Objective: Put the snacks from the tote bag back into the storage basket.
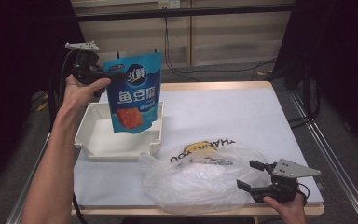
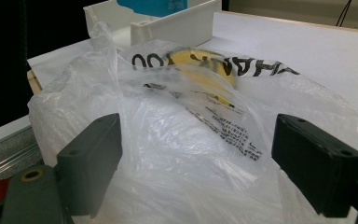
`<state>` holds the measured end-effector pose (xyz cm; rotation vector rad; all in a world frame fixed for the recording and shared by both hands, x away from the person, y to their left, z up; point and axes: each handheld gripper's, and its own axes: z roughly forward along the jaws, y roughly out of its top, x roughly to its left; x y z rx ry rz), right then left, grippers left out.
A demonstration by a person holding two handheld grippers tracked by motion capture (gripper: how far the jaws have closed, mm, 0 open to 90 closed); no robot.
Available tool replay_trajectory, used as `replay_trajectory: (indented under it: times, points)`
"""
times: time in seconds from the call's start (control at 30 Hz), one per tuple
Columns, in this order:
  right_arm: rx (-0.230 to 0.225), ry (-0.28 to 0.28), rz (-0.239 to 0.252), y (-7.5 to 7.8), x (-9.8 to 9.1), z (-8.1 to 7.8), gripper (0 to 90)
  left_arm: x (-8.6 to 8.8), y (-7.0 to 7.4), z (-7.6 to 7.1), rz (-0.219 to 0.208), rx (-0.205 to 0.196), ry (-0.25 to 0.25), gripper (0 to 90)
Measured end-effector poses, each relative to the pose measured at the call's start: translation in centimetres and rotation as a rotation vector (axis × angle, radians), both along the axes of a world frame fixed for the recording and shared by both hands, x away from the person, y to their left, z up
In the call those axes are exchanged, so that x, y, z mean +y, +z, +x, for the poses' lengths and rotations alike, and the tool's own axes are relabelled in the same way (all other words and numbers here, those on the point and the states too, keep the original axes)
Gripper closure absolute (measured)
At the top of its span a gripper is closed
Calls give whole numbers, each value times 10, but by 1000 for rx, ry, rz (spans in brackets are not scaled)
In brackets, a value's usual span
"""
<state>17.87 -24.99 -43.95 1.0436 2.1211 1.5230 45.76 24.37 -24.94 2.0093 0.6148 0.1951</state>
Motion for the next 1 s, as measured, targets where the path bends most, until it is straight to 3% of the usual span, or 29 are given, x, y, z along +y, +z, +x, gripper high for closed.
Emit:
replay_trajectory:
  times: [0.47, 1.0]
  points:
    - [10, 13, -1, -2, 2, 1, 165, -1, -25, 8, 2, 34, 35, 900]
    - [11, 18, 0, -3, 0, 2, 165, -8, -42, 21, 7, 51, 43, 900]
